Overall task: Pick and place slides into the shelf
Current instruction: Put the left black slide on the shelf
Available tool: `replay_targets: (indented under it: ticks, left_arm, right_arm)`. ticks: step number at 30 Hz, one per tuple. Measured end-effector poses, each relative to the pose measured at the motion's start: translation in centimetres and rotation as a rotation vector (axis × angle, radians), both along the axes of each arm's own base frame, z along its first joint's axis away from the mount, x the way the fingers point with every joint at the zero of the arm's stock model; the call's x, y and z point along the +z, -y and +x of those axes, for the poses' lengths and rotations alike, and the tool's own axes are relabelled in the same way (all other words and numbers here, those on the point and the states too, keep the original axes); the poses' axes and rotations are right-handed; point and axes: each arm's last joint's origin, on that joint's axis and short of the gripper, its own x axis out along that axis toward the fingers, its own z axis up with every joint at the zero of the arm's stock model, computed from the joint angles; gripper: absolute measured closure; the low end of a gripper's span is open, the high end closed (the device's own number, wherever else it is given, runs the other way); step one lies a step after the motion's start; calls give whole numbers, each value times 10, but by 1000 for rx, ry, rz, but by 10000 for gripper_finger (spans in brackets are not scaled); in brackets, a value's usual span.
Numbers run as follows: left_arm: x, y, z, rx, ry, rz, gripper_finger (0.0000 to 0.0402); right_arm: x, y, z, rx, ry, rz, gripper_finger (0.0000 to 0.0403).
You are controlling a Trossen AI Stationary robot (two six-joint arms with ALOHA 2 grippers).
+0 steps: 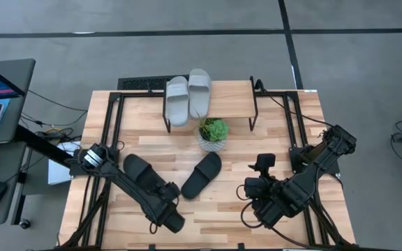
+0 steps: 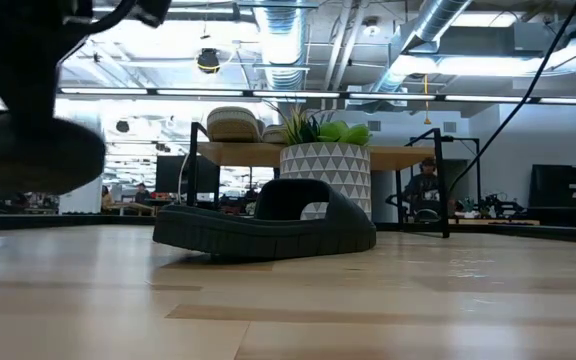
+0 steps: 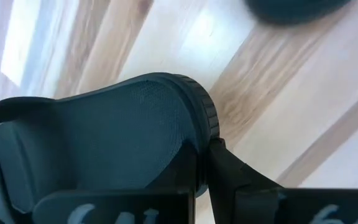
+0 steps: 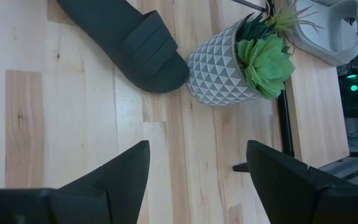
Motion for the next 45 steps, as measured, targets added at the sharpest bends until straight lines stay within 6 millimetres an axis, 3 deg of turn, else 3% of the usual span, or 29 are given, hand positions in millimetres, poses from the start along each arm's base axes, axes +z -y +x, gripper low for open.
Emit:
replay_targets:
  ticks: [14, 28, 45]
  left_arm:
    - [45, -1, 11, -149, 58, 51, 401]
    - [64, 2, 17, -293, 115, 100, 401]
    - [72, 2, 19, -506, 105, 227, 401]
  right_arm:
    - [0, 3, 2, -14, 1, 1, 143]
    - [0, 9, 7, -41, 0, 0, 143]
    - [0, 14, 11, -102, 27, 22, 143]
